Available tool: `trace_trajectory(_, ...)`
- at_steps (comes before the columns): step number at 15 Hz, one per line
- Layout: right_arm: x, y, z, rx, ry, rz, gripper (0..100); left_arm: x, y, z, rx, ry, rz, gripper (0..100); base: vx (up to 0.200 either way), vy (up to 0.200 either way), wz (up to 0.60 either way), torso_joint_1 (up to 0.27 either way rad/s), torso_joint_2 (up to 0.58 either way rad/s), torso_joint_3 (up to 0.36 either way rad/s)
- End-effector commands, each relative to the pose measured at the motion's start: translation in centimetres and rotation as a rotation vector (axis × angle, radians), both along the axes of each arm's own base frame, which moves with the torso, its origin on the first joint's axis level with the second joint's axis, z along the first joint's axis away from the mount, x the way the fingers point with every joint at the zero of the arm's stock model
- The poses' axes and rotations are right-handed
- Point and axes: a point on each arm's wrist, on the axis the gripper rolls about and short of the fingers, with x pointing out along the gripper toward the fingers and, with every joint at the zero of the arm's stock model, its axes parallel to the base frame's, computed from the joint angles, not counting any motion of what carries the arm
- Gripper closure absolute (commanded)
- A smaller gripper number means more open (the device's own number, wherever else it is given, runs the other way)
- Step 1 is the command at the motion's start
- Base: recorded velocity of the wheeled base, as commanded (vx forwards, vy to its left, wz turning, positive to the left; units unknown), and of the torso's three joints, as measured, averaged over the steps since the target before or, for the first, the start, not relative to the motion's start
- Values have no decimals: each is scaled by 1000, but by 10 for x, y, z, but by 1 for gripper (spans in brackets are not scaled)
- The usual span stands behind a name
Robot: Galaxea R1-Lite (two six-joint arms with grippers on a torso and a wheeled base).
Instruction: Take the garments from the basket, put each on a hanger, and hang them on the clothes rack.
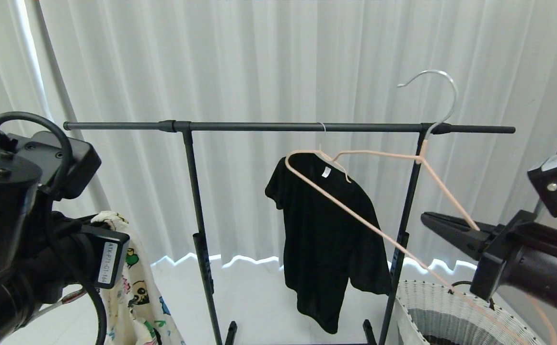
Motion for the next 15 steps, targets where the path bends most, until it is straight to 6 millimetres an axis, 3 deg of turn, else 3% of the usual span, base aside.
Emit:
trace_trajectory(1, -18, 23, -6, 28, 75, 143, 100, 23, -12, 2, -13, 8, 45, 100, 0, 0, 0, 0, 0, 0)
trace_trajectory(4, -47, 39, -10, 38, 118, 305, 100, 71, -12, 0, -69, 13, 220, 100, 0, 0, 0, 0, 0, 0)
trace_trajectory(6, -51, 44, -20, 10, 156, 327, 100, 83, -13, 8, -86, -8, 241, 100, 0, 0, 0, 0, 0, 0)
trace_trajectory(10, -60, 61, -25, 13, 218, 384, 100, 78, -19, 10, -121, 37, 119, 100, 0, 0, 0, 0, 0, 0)
trace_trajectory(15, -48, 79, -36, 37, 222, 300, 100, 74, -17, 13, -152, 49, 67, 100, 0, 0, 0, 0, 0, 0)
